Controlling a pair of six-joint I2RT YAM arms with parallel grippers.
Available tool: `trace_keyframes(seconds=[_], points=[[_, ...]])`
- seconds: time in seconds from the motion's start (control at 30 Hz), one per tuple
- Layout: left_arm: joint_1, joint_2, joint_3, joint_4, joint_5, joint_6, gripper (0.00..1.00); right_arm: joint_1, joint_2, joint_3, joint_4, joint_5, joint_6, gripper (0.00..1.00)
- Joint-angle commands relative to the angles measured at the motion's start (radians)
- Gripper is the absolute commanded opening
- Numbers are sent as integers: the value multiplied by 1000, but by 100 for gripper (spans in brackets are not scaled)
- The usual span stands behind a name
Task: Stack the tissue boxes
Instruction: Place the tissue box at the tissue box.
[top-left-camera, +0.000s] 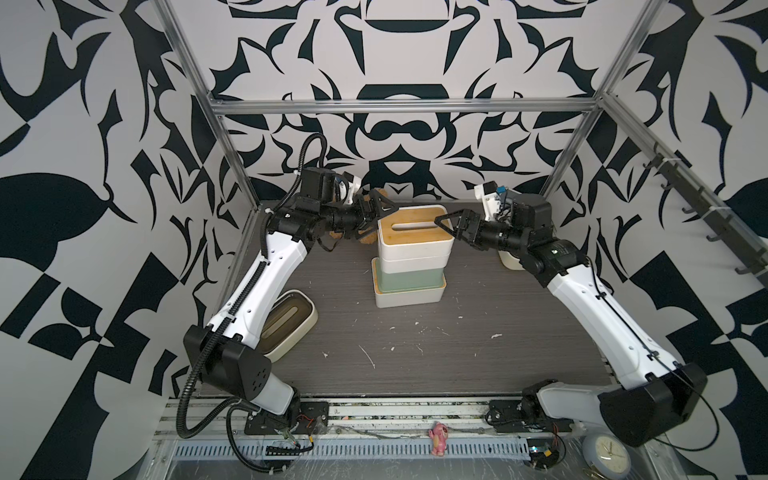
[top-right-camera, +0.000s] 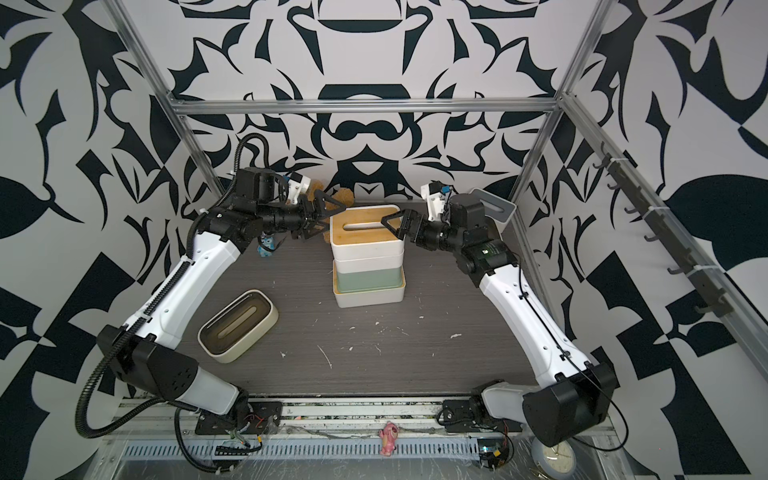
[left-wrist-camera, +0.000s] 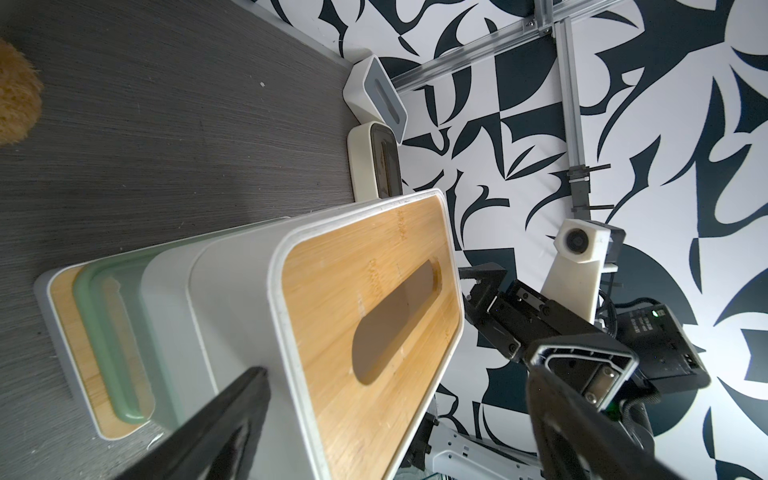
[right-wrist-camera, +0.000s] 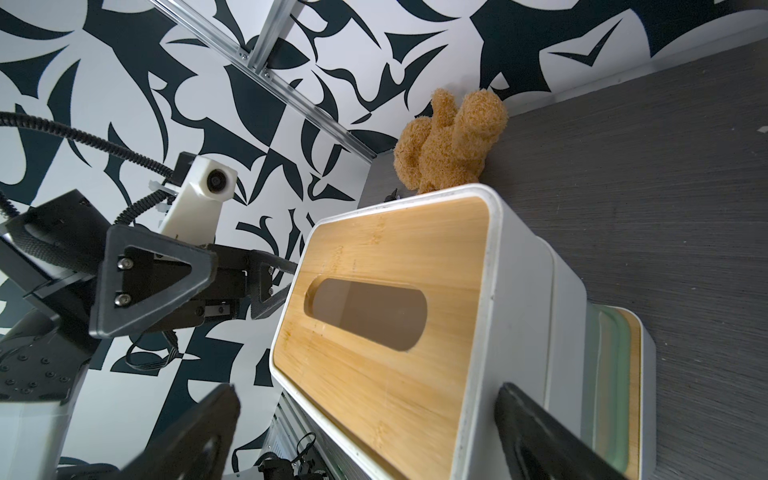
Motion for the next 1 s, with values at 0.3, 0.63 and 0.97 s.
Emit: trace_keyframes(seconds=[0.3, 0.63, 0.97], points=[[-12, -53, -57, 41, 34, -7, 99, 46, -25, 30, 15, 9, -40, 99], [-19, -42, -52, 49, 48, -12, 99, 47, -33, 45, -8, 74, -61, 99], [-22, -41, -45, 44, 38, -12, 99, 46, -31, 54, -12, 84, -66, 99]])
